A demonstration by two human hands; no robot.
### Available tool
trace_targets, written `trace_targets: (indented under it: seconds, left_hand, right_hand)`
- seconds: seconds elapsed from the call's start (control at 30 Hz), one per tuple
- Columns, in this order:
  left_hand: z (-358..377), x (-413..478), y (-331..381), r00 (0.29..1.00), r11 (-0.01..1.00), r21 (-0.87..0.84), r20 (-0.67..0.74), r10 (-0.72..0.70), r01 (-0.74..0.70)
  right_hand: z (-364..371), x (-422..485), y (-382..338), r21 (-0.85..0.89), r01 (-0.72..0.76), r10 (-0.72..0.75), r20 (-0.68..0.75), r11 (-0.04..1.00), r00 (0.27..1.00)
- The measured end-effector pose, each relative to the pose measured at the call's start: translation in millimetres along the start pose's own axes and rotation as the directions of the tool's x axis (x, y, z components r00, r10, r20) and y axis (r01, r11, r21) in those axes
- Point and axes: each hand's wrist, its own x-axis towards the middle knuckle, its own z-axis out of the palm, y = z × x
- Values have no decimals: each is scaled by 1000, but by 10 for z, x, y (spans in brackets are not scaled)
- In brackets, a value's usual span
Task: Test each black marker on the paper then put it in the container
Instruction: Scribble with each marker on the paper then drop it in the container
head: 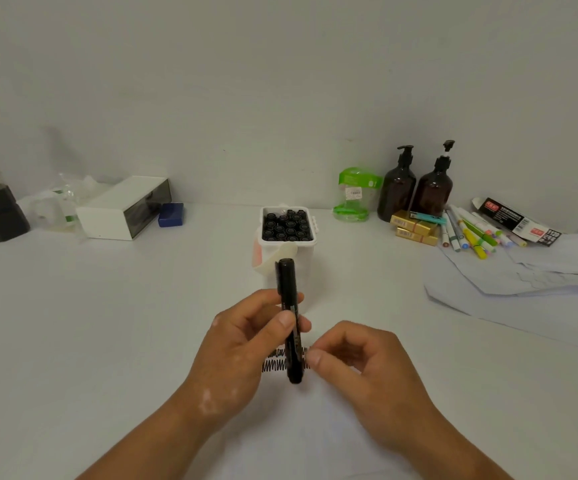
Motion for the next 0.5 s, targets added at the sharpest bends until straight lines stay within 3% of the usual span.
trace_targets:
  seconds: [0.1,0.17,0.3,0.4,0.5]
  left_hand:
    - [-61,1,10,996,988,147,79,37,-48]
    - [-74,-1,-6,981,963,253,187,47,-94]
    - [-90,-6,-43,941,945,296,336,34,-139]
    - [-145,21,-54,963,955,280,271,15,-93]
    - [-276,103,-132,997,973,229,49,-56,43]
  right_hand:
    - [-72,16,-4,110,16,-7,-86,994,996]
    - [-117,17,-26,152,32,-22,-68,988,997]
    - [-114,4,-71,84,79,-79,2,993,997]
    - [-192,89,-181,4,127,-126,-63,992,990]
    - [-468,336,-405,-47,195,-200,-268,980,942]
